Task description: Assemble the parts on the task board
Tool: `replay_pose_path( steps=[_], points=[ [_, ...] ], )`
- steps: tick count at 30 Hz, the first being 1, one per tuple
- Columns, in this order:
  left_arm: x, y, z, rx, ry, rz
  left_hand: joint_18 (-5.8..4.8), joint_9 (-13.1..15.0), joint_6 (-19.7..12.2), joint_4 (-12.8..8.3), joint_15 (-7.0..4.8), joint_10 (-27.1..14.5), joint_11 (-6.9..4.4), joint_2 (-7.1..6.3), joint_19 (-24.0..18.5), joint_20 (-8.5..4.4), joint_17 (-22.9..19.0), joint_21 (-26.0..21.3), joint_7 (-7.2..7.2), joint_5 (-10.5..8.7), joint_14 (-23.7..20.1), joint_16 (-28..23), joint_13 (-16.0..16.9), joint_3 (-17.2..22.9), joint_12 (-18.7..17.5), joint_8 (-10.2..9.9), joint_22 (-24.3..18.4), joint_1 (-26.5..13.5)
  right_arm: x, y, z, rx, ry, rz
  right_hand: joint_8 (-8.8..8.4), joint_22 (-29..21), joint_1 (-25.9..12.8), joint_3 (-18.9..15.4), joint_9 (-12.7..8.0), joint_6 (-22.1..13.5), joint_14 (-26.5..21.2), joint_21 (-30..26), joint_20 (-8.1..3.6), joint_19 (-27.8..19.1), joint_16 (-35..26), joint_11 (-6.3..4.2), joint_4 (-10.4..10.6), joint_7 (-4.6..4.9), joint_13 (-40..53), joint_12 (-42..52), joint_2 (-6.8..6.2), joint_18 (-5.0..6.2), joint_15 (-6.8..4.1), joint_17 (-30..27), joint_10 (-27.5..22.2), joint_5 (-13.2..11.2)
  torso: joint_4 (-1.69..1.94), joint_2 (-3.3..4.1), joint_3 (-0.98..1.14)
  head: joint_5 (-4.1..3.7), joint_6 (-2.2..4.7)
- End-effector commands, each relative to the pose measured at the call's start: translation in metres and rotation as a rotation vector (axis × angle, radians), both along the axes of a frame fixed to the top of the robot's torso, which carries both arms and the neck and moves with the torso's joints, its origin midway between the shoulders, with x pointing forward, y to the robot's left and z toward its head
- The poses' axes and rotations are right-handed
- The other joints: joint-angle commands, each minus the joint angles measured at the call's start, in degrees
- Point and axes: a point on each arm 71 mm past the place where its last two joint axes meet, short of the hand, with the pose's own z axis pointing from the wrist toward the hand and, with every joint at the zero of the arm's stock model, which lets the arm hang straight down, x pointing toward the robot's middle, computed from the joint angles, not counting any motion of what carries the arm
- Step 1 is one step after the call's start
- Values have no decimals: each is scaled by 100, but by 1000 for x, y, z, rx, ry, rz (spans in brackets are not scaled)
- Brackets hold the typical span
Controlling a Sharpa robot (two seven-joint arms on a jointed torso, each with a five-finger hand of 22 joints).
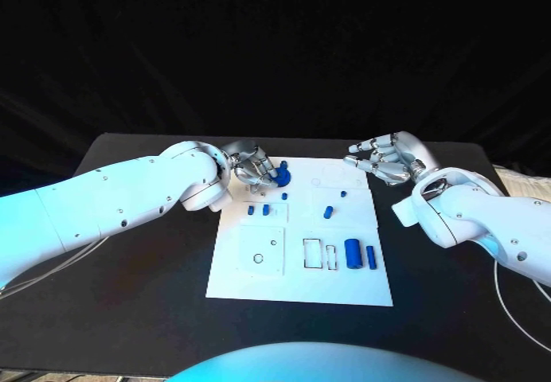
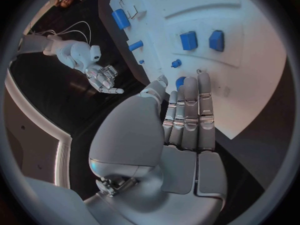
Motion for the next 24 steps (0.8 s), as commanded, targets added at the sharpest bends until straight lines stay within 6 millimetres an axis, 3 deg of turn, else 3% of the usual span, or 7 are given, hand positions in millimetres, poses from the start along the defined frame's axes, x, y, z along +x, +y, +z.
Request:
replay_pose_path(
  steps=[1,6,9,11,15,18,24],
  points=[
    [-1,-16,11,39,-260,-184,66,-283,218,-79,6,183,-8,-144,147,-26,-205,-86,-57,-70,131,-158,-456,231,-342,-314,-113,185,0,3,-1,-5,2,20,-21,628,-37,-55,-6,34,308,-21,-32,50,-39,-4,6,-3,-1,11,46,95,-22,138,-3,27,-6,10,-6,-24,24],
    [-1,-30,7,150,-363,-266,68,-567,505,-113,-92,387,-25,-293,630,-75,-275,55,-133,-77,749,48,-959,380,-690,-664,-112,122,0,3,-1,-4,3,22,-21,628,-37,-55,-6,34,308,-21,-32,50,-39,-4,6,-3,-1,11,46,95,-22,138,-3,27,-9,9,-5,-46,30],
    [0,-35,3,223,-376,-298,65,-680,655,-86,-124,427,-53,-373,1059,-116,773,260,-167,-99,1476,1194,-1195,371,-882,-809,-31,6,0,4,-1,-4,4,23,-21,628,-37,-55,-6,34,308,-21,-32,50,-39,-4,6,-3,-1,11,46,95,-22,138,-3,27,-11,10,-4,-59,31],
    [1,-38,1,259,-376,-313,-26,-727,823,-83,-128,467,-52,-381,1376,-133,1284,867,-119,-112,1704,1707,-1314,368,-963,-852,338,-29,0,4,-1,-4,4,24,-21,628,-37,-55,-6,34,308,-21,-32,50,-39,-4,6,-3,-1,11,46,95,-22,138,-3,27,-10,8,-3,-64,36],
    [1,-42,-4,322,-364,-341,-251,-838,1083,-92,-191,741,-101,-389,1990,-181,2289,2294,-161,-123,2105,2682,-1535,428,-1081,-1000,1235,-55,0,5,-1,-3,4,26,-21,628,-37,-55,-6,34,308,-21,-32,50,-39,-4,6,-3,-1,11,46,95,-22,138,-3,27,-19,13,-3,-65,39],
    [1,-46,-7,362,-341,-362,-321,-888,1244,-84,-218,927,-135,-406,2144,-212,2269,2748,-176,-128,2137,2749,-1646,475,-1166,-1074,1536,-86,0,6,-2,-2,4,28,-21,628,-37,-55,-6,34,308,-21,-32,50,-39,-4,6,-3,-1,11,46,95,-22,138,-3,27,-18,18,-6,-68,25],
    [1,-50,-11,407,-311,-383,-342,-911,1319,-82,-219,994,-145,-412,2182,-225,2196,2887,-177,-130,2128,2731,-1700,502,-1225,-1113,1636,-99,0,7,-2,-1,4,31,-20,630,-35,-57,-6,36,310,-20,-32,51,-35,-4,6,-3,4,19,52,95,-22,144,1,32,-20,19,-7,-79,13]
  ],
)
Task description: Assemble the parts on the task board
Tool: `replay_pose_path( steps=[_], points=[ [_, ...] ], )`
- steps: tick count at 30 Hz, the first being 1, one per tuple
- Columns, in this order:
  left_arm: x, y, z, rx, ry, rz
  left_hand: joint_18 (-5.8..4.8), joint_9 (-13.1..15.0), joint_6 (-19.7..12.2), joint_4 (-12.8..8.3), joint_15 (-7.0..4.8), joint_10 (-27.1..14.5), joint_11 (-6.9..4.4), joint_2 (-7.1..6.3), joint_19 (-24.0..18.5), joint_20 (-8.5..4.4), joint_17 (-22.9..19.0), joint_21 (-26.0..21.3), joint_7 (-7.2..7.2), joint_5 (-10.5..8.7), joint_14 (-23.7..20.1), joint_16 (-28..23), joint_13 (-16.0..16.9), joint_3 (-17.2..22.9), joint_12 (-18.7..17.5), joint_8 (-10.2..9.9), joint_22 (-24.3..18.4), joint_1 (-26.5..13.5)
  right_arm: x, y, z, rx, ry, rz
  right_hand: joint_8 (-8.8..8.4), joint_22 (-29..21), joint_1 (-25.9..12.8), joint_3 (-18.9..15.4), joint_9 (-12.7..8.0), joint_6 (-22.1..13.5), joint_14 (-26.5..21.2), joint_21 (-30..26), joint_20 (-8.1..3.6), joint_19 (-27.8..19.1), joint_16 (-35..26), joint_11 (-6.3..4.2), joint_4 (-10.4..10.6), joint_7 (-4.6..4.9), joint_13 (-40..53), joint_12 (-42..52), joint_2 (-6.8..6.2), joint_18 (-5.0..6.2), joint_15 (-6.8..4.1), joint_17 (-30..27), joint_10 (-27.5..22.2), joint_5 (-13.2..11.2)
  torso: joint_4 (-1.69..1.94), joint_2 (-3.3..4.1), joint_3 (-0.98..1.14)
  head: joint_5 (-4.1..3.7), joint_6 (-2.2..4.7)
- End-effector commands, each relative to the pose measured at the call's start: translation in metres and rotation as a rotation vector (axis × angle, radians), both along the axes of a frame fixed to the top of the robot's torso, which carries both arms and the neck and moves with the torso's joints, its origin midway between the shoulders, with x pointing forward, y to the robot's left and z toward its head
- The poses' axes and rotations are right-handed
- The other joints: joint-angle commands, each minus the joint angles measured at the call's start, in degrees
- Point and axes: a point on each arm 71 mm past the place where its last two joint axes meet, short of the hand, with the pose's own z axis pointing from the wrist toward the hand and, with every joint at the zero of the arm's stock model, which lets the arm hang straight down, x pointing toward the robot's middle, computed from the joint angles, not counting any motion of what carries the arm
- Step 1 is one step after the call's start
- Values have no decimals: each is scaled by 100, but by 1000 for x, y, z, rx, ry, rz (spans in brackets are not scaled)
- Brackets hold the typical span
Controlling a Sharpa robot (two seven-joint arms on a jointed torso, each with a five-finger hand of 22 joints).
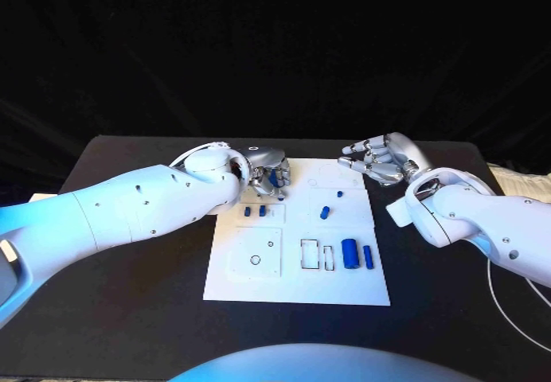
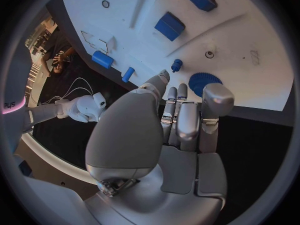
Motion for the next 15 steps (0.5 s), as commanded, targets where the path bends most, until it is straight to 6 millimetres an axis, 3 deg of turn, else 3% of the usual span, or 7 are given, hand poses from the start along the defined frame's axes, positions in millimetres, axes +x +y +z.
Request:
replay_pose_path(
  steps=[1,15],
  points=[
    [-2,-2,-6,104,20,-30,-75,-15,73,-2,-32,77,-6,3,55,-10,-26,80,7,-19,158,-6,-24,54,-45,-33,44,-32,-1,2,0,-4,0,21,-20,631,-11,-24,-6,36,309,-20,-32,51,-35,-4,5,-3,3,19,28,95,-22,145,1,32,-1,3,-4,-16,-17],
    [-1,-5,-7,118,25,-32,-126,-58,247,-22,-75,390,-61,12,127,-46,-120,407,1,-21,150,10,-76,165,-87,-116,281,-34,-1,3,0,-3,-1,23,-20,631,-11,-24,-6,36,309,-20,-32,51,-35,-4,5,-3,3,19,28,95,-22,145,1,32,6,0,-1,-29,-47]
  ],
)
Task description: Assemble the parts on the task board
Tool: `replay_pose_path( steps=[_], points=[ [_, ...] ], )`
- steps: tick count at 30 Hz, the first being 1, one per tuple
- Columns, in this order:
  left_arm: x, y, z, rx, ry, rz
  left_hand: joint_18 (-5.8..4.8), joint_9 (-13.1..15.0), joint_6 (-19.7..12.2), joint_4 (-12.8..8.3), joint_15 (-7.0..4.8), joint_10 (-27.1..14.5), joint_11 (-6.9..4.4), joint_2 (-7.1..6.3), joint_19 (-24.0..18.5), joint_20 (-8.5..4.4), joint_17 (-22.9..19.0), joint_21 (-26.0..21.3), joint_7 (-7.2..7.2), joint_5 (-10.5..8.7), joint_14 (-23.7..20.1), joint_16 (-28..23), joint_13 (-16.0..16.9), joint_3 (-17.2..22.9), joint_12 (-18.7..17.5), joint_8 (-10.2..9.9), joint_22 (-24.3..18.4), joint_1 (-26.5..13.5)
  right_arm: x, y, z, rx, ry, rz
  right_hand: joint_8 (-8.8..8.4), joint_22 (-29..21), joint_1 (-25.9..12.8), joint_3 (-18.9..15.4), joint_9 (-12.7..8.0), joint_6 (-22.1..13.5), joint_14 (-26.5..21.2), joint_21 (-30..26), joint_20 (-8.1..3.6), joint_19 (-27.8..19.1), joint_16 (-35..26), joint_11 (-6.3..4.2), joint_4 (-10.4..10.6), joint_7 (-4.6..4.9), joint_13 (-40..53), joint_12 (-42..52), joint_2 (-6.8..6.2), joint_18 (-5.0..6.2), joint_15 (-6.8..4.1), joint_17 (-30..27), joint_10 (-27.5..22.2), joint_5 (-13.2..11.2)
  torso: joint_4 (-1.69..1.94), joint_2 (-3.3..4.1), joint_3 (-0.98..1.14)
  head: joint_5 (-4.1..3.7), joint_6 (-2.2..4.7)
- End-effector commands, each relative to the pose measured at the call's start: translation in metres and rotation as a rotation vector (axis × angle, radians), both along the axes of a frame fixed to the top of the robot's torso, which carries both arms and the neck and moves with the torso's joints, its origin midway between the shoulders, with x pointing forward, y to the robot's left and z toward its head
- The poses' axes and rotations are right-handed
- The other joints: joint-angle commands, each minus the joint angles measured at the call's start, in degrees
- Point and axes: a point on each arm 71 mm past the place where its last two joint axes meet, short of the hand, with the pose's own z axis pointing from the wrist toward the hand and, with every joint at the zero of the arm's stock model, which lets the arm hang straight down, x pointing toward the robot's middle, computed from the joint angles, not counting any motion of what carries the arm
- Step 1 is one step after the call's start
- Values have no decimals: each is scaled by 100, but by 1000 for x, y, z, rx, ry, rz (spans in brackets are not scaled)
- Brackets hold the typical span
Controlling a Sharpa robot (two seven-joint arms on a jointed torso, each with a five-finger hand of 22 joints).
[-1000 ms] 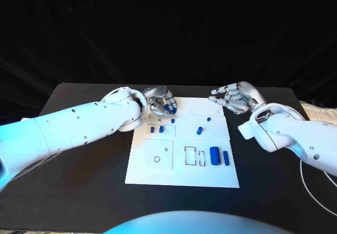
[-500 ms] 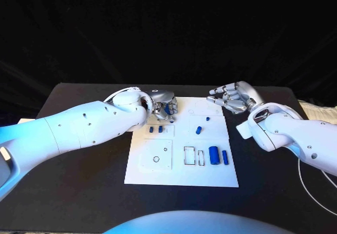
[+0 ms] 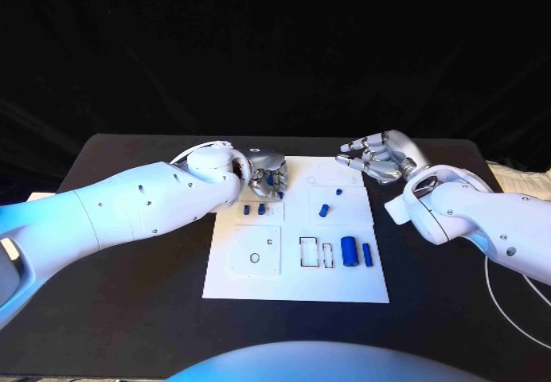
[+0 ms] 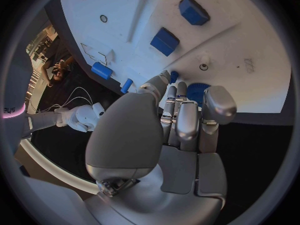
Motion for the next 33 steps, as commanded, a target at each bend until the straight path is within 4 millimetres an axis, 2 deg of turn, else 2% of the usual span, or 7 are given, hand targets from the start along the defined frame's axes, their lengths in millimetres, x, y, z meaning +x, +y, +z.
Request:
replay_pose_path(
  steps=[1,8,17,33],
  points=[
    [-1,-2,-1,24,6,-12,-44,-8,32,8,-57,56,-3,11,49,-7,-26,52,1,-21,128,2,-9,44,-35,-42,25,-35,-1,2,0,-4,-1,19,-20,632,-12,-25,-6,36,310,-20,-32,51,-35,-4,6,-3,3,19,28,95,-22,145,1,32,2,-3,3,-3,-8],
    [-1,-3,-2,21,5,-12,-53,-14,48,0,-62,84,-10,8,61,-12,-41,107,-3,-20,128,3,-14,60,-44,-55,62,-30,-1,2,0,-4,-1,20,-20,635,-7,-27,-6,37,310,-19,-32,53,-36,-5,4,-4,4,21,34,94,-23,145,3,36,-1,-3,4,-8,-4],
    [-2,-3,-5,26,13,-7,-60,-19,67,-8,-66,104,-13,12,68,-16,-43,146,-5,-19,130,13,-21,81,-58,-66,91,-23,-1,2,0,-4,-1,21,-20,635,-7,-27,-6,37,310,-19,-32,53,-36,-5,4,-4,4,21,34,94,-23,145,3,36,0,-6,9,-18,-31],
    [1,-5,-12,37,25,11,-74,-45,245,-81,-97,299,-51,106,73,-44,-74,253,-28,-53,129,68,-37,295,-120,-122,197,30,-1,3,0,-4,0,24,-20,635,-7,-27,-6,37,310,-19,-32,53,-36,-5,4,-4,4,21,34,94,-23,145,3,36,-2,-4,1,-36,-63]
  ],
)
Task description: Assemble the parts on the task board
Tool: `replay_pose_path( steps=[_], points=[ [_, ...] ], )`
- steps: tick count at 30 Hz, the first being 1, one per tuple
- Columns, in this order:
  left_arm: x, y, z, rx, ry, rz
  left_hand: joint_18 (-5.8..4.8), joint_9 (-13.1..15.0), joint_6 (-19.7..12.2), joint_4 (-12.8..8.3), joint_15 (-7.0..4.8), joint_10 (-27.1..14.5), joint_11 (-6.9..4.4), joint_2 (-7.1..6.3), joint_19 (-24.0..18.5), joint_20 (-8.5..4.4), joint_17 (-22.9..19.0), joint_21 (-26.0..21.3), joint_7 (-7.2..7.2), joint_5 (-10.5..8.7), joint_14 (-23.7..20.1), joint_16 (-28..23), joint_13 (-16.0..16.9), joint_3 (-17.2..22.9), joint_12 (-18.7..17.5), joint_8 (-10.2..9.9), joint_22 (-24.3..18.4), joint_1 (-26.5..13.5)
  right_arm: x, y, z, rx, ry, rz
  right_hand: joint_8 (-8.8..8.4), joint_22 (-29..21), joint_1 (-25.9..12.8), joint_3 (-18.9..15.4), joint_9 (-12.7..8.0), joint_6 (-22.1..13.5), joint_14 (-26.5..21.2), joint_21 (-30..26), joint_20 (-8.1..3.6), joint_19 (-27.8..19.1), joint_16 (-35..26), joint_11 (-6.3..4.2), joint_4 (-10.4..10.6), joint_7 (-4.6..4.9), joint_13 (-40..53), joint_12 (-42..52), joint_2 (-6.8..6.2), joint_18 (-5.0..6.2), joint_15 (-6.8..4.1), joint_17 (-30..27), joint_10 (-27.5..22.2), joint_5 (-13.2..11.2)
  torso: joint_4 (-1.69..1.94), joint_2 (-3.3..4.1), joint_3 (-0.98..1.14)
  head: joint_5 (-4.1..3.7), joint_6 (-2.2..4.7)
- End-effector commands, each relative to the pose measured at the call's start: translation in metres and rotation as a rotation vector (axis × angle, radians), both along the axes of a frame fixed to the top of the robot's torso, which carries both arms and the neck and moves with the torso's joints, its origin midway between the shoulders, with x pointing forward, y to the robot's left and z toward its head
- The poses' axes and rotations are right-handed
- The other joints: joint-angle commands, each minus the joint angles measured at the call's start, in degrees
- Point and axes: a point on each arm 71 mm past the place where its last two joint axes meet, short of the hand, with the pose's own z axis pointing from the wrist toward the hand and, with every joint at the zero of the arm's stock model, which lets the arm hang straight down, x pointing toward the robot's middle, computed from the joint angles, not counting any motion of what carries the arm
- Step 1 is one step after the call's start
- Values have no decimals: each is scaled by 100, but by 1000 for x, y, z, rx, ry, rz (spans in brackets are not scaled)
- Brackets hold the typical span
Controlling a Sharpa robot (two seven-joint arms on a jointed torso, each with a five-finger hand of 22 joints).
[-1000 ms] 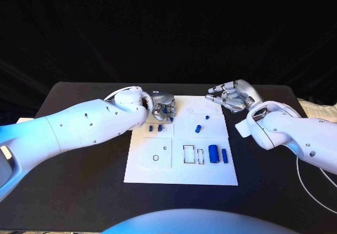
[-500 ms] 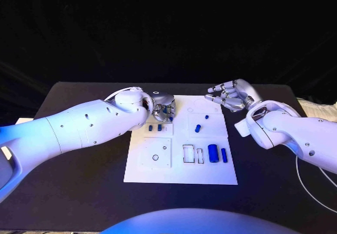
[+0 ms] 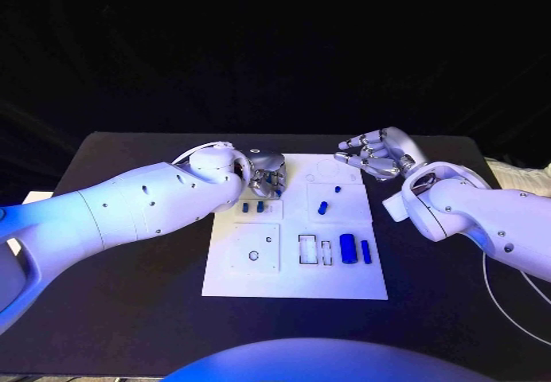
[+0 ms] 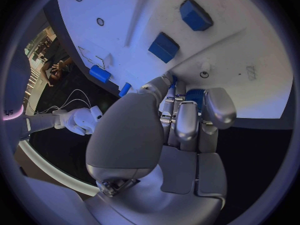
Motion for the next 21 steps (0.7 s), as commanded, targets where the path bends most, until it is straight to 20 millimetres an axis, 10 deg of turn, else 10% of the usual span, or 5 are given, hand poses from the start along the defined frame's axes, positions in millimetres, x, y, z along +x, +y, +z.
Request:
replay_pose_path(
  steps=[1,21],
  points=[
    [0,-1,-4,17,13,4,-75,-6,48,-1,-55,47,-2,72,33,-4,-9,38,-8,-33,130,21,-3,34,-25,-26,8,-12,-1,2,0,-4,-1,20,-20,632,-8,-27,-6,37,310,-19,-32,53,-36,-5,5,-4,4,21,34,94,-23,142,3,36,0,-1,-3,-6,-12],
    [-2,5,-4,-61,-13,24,-117,-1,358,-157,-104,381,-61,120,81,-47,-65,291,-32,-58,125,77,25,274,-120,-41,202,3,-1,3,0,-5,2,25,-15,634,-18,-42,-3,49,312,-19,-34,55,-34,-7,21,-7,19,48,74,94,-25,148,20,60,4,-11,9,-20,-20]
  ],
)
